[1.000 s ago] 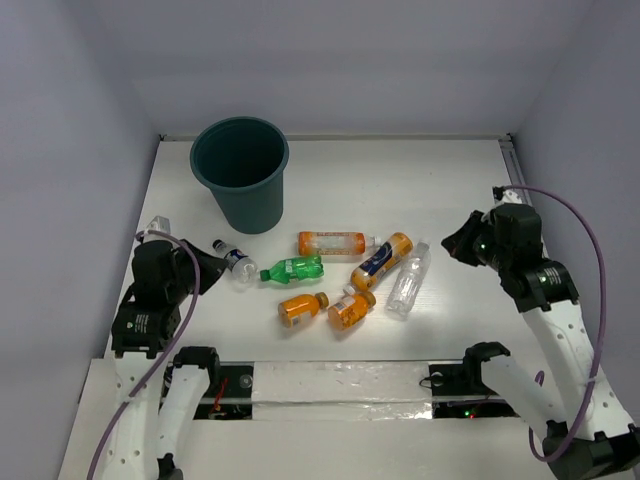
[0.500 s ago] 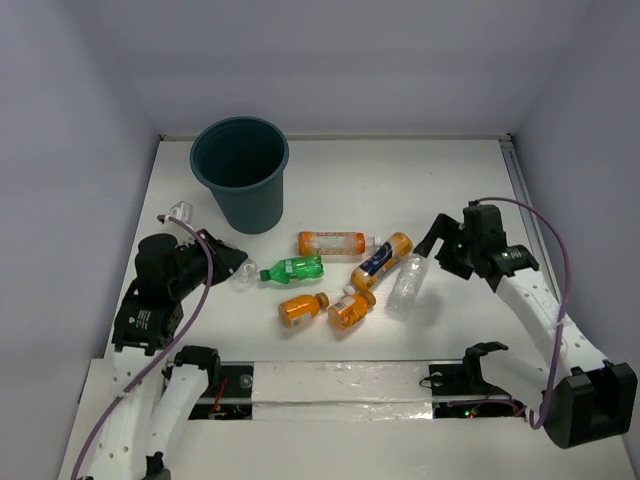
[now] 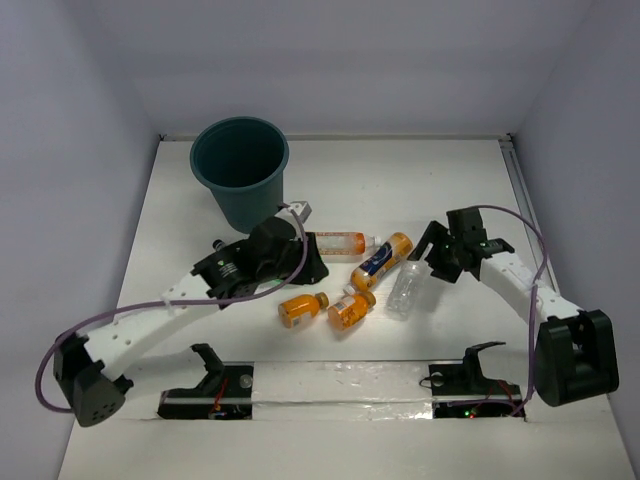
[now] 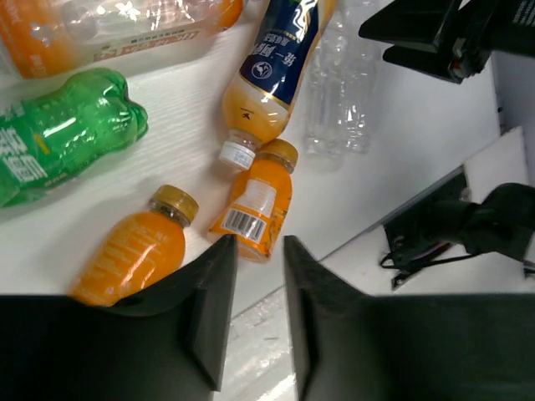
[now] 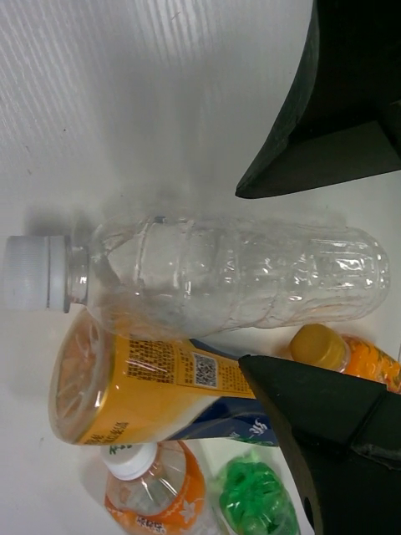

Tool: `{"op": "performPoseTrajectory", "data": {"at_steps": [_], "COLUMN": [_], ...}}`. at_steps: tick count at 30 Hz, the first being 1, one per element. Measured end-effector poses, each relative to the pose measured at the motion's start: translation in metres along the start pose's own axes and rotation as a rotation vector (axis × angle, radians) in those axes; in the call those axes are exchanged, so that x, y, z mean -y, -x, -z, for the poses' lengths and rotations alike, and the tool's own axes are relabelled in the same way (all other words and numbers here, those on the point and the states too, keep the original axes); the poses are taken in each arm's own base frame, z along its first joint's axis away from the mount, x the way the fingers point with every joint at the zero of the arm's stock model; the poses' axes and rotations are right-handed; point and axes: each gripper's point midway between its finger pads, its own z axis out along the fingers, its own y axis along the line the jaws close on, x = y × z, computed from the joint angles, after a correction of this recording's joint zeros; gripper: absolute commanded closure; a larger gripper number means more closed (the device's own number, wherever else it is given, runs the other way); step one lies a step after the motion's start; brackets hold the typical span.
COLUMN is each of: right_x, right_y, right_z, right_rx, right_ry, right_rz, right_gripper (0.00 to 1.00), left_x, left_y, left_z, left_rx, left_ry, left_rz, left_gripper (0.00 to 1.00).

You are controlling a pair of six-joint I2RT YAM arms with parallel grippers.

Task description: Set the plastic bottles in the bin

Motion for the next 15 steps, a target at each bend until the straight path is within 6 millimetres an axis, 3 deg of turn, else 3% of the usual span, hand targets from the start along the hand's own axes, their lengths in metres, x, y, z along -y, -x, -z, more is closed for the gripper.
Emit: {"op": "performPoseTrajectory", "data": {"at_steps": [6,13,15], "right_x": [0.006,0.008,0.007], "right_y": [-0.005,-0.007,-0.007], "right_z": [-0.018,-0.027,-0.028], "right_rx": [-0.035,-0.054,-0.06], "right_ry": [-0.034,-0.046,-0.044], "right_rz": [-0.012,-0.021,-0.021], "right_gripper": [0.28,0.35,0.42], "left_x": [0.007,0.029,0.037], "left_y": [0.006,0.028,0.034], "left_z": [-0.03,-0.062,-0.074], "left_rx": [-0.012,-0.007,-0.012], "left_ry": [0.026,-0.005,-0.014], "left_rz": [-0.036,-0.109,-0.134], "left_gripper": [0.46,0.36,0.34]}}
